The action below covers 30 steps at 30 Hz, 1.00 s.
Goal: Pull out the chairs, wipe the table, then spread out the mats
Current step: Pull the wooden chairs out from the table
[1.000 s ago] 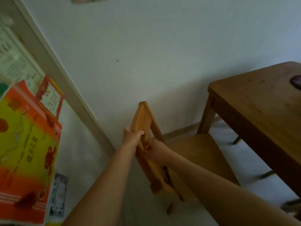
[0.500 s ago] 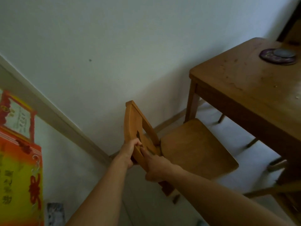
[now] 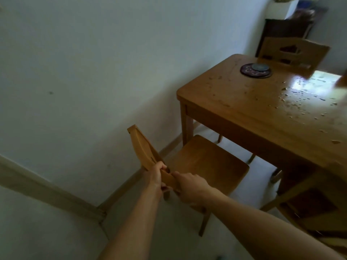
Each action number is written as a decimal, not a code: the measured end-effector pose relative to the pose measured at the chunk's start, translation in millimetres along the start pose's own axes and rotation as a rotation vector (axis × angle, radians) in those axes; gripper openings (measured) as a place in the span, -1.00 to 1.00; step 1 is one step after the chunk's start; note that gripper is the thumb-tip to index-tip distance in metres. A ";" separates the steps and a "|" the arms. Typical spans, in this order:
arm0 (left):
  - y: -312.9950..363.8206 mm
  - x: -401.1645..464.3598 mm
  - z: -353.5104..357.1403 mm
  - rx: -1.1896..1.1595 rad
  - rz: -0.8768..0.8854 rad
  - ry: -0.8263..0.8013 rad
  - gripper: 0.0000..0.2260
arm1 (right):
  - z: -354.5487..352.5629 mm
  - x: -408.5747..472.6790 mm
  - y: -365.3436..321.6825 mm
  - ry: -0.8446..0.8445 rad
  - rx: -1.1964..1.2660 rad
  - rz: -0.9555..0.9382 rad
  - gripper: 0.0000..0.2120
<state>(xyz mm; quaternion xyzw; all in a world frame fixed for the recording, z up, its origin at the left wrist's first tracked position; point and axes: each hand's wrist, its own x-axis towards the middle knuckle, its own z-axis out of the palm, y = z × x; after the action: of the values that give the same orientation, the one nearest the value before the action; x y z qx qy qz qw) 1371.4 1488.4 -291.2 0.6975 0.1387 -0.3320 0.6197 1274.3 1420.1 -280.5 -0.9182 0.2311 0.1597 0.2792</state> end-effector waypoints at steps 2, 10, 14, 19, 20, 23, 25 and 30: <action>8.5 -1.1 14.5 0.002 0.030 -0.004 -0.56 | -12.1 4.0 9.5 0.036 0.007 0.005 -0.63; 22.4 19.6 18.8 0.013 0.069 0.033 -0.52 | -19.5 17.8 5.7 0.060 -0.037 -0.015 -0.58; 15.4 23.3 3.3 -0.004 0.057 0.043 -0.59 | -14.4 15.3 -2.8 0.000 -0.016 -0.040 -0.49; -0.9 23.7 -6.1 -0.065 -0.005 0.043 -0.72 | -1.3 10.6 -5.4 -0.058 -0.010 -0.045 -0.36; -2.8 24.5 -4.5 -0.062 -0.013 0.029 -0.73 | -1.9 10.9 -2.9 -0.052 -0.009 -0.043 -0.35; -5.5 25.5 9.2 -0.062 -0.030 0.022 -0.86 | -6.0 13.7 12.1 -0.025 0.009 -0.026 -0.40; -6.2 24.8 22.7 -0.083 -0.033 0.019 -0.82 | -9.9 16.7 25.3 -0.002 0.054 -0.004 -0.49; -33.7 73.3 67.6 -0.030 -0.136 -0.081 -0.12 | -25.9 23.6 64.0 0.077 0.052 0.046 -0.63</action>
<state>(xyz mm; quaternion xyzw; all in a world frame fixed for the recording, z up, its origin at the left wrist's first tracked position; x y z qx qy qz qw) 1385.7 1414.3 -364.5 0.6632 0.1653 -0.3993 0.6111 1265.5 1349.8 -298.0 -0.9106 0.2668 0.1244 0.2899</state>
